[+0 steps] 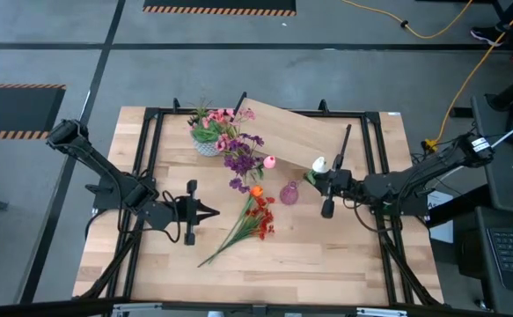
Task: Pick and place flowers into a vace then onto a shelf
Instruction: Put the white tulip into the purple vase
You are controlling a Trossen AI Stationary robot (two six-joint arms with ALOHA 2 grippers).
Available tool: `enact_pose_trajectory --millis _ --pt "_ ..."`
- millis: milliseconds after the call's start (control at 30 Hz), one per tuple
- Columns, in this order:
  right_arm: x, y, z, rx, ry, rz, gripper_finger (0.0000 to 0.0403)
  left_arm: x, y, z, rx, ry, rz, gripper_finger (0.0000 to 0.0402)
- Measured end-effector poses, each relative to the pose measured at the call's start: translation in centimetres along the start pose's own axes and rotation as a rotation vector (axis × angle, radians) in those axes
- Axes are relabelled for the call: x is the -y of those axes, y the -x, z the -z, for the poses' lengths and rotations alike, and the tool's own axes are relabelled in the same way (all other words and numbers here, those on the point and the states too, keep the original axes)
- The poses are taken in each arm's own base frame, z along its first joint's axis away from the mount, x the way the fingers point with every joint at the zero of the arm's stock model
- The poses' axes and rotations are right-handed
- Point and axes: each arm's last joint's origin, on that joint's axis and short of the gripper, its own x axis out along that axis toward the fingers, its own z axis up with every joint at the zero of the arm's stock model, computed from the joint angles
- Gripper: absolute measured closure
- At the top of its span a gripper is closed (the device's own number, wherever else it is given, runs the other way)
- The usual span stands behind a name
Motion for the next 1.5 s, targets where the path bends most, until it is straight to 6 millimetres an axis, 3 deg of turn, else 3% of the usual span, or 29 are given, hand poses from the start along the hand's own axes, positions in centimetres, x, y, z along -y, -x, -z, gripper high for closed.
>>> enact_pose_trajectory --millis 200,1033,1167,1500 --pt "0.6 0.3 1.7 0.006 -0.008 0.002 0.0397 0.0 0.0 0.0 0.0 0.0 -0.005 0.0398" --pt "1.3 -2.6 5.0 -0.119 -0.006 0.031 0.0374 0.0 0.0 0.0 0.003 0.0 -0.014 0.0398" --pt "1.4 -2.7 5.1 -0.123 -0.005 0.038 0.0346 0.0 0.0 0.0 0.002 0.0 -0.014 0.0398" --pt "1.3 -2.5 4.7 -0.108 -0.031 -0.002 0.0231 0.0 0.0 0.0 0.002 0.0 -0.014 0.0398"
